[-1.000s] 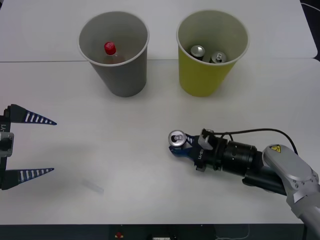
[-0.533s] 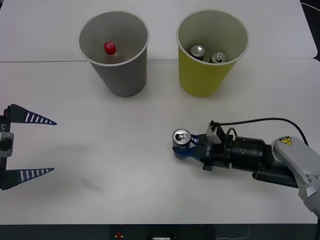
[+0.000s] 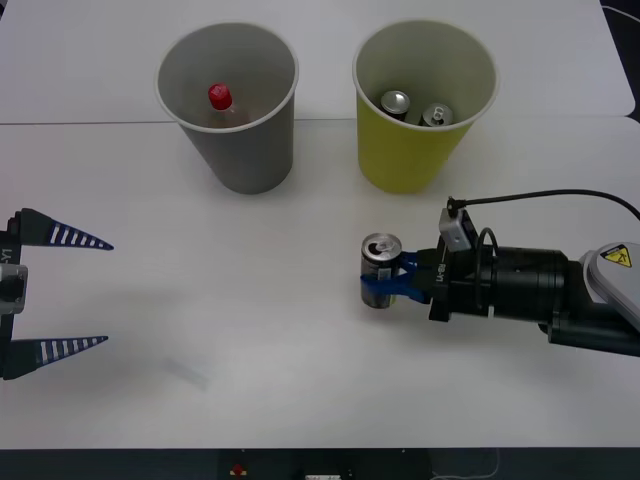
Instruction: Put the can into the green bin and the plastic bottle into the gray bin
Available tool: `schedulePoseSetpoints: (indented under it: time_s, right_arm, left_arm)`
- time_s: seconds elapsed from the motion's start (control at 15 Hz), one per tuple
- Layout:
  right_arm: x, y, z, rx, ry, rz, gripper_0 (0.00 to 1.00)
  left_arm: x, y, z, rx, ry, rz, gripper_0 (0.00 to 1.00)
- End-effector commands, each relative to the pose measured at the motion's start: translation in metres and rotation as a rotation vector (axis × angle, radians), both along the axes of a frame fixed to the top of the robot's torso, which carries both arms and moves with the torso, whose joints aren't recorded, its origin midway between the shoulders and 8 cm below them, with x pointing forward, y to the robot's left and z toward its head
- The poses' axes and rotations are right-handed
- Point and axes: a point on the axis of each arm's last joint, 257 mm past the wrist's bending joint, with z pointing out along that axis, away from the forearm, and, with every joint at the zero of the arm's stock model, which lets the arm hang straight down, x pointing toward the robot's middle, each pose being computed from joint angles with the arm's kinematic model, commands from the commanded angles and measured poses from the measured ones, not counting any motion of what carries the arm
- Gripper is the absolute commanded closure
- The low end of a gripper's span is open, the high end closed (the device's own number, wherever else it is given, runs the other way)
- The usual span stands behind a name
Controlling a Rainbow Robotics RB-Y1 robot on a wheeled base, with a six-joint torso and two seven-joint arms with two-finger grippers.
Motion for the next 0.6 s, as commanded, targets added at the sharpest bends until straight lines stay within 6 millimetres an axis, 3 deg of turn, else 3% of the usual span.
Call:
schedulePoseSetpoints:
  time_s: [0.07,0.33,0.6]
  right_arm:
    - [-0.004,-0.011,0.018,-0.028,0.043,-0.048,1.0]
    - [-0.015,-0.026,0.045,-0.043,0.138,-0.096,1.0]
    - [-0.019,-0.044,0.086,-0.061,0.26,-0.17,1.0]
  left_arm:
    - [0.0,0.0,0.0,0.0,0.0,0.0,0.0]
    - [0.0,0.0,0.0,0.0,0.0,0.0,0.0]
    - [0.0,0.0,0.0,0.0,0.0,0.0,0.0]
